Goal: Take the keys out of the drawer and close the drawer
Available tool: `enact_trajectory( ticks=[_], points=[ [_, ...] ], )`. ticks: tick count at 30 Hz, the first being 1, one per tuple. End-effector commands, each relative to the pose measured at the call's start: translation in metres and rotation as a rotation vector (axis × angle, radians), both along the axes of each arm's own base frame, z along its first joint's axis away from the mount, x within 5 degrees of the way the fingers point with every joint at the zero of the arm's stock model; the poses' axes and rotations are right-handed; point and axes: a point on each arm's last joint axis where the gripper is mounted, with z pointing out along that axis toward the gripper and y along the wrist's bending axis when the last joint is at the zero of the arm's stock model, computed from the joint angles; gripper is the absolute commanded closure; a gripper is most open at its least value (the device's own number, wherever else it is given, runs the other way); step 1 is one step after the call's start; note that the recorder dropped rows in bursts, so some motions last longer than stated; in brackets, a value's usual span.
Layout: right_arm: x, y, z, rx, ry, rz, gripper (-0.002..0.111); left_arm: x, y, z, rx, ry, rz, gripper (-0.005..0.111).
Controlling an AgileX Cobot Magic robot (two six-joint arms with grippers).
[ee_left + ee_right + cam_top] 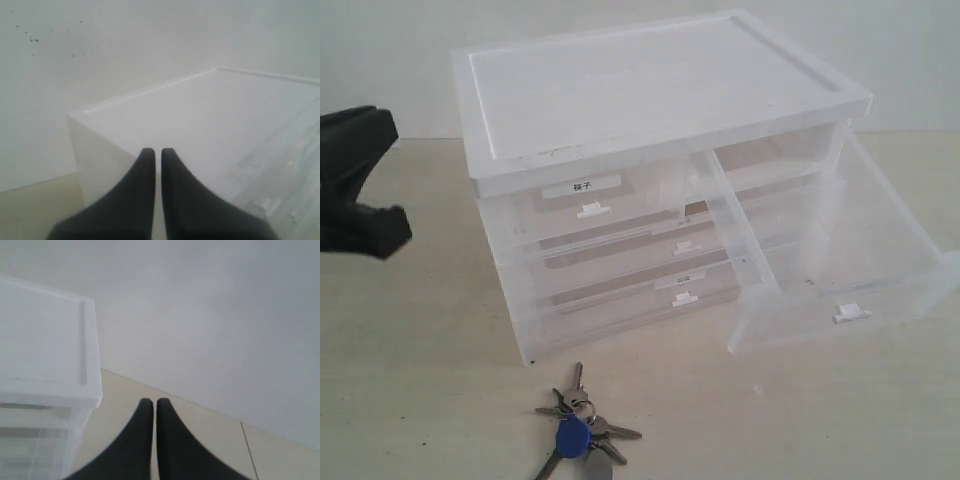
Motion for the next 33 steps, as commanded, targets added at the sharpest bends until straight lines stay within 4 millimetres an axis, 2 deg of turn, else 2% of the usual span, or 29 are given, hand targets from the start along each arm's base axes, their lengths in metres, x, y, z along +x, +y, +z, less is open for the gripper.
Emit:
enact_trajectory(
  ticks=[1,4,5,7,9,12,15,20,23,29,33],
  points=[
    [0.031,-0.007,0.012,0.094,0.058,0.002,0.108,0.03,0.004,0.028,-0.009,0.106,0.03,0.102],
    [0.073,-0.011,-0.002,0.118,0.21,-0.039,0.108,0.044,0.016,0.029,-0.053,0.194,0.085,0.102],
    [0.097,-0.016,-0.013,0.15,0.307,-0.051,0.108,0.05,0.022,0.022,-0.056,0.242,0.114,0.102],
    [0.131,-0.025,-0.026,0.222,0.396,-0.037,0.108,0.062,0.028,0.004,-0.037,0.335,0.151,0.102],
    [0.155,-0.029,-0.041,0.286,0.457,0.009,0.108,0.072,0.025,-0.011,0.008,0.388,0.151,0.102],
    [0.176,-0.029,-0.059,0.305,0.506,0.049,0.108,0.083,0.022,-0.018,0.04,0.407,0.151,0.102],
    [0.188,-0.025,-0.069,0.315,0.539,0.074,0.108,0.091,0.019,-0.022,0.06,0.415,0.148,0.102],
    [0.194,-0.018,-0.071,0.353,0.566,0.135,0.108,0.093,0.018,-0.02,0.065,0.384,0.143,0.102],
    [0.194,-0.002,-0.076,0.337,0.594,0.183,0.108,0.093,0.016,-0.018,0.044,0.361,0.122,0.102],
    [0.187,0.044,-0.085,0.294,0.655,0.31,0.108,0.091,0.004,-0.014,0.014,0.332,-0.008,0.102],
    [0.181,0.051,-0.085,0.297,0.687,0.333,0.108,0.094,0.012,-0.012,0.0,0.3,0.016,0.102]
  ],
)
